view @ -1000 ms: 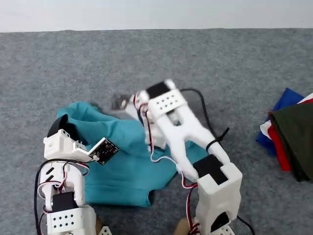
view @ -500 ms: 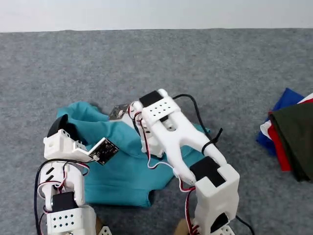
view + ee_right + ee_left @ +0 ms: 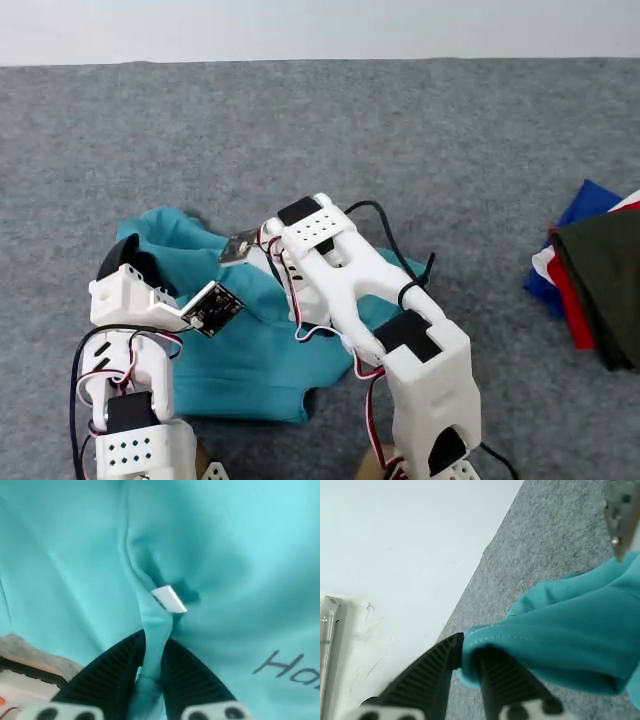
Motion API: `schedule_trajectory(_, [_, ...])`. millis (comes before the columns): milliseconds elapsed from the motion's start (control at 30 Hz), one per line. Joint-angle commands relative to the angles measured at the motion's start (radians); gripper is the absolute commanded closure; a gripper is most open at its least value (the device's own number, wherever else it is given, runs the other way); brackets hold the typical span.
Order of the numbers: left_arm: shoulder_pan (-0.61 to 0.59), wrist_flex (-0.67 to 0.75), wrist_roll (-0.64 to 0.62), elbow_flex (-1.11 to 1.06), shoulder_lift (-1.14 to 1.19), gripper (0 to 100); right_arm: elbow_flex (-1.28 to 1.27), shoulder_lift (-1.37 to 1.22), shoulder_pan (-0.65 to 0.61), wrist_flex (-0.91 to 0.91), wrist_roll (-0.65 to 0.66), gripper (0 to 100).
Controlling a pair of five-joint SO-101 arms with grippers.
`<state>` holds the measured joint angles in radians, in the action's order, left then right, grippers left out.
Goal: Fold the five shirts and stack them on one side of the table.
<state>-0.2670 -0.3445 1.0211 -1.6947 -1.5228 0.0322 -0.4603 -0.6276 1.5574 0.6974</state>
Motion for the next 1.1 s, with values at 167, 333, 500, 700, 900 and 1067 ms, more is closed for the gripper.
schedule_trajectory(167, [-0.017,0.109,0.005,0.027,-0.011,100,0.012,0.260,0.022,0.076,0.055,98.7])
schedule_trajectory(333, [-0.020,0.253,0.008,0.028,-0.011,100,0.012,0.386,0.031,0.136,0.055,98.7])
schedule_trajectory(500, [-0.020,0.420,0.006,0.065,-0.011,100,0.014,0.522,0.084,0.148,0.051,98.7])
schedule_trajectory(700, [-0.015,0.586,0.005,0.168,-0.011,100,0.132,0.650,0.174,0.150,0.048,98.7])
schedule_trajectory(900, [-0.011,0.658,0.003,0.351,-0.011,100,0.305,0.757,0.254,0.189,0.020,98.7])
schedule_trajectory(1067, [-0.011,0.663,0.005,0.493,-0.011,100,0.410,0.862,0.338,0.232,0.014,98.7])
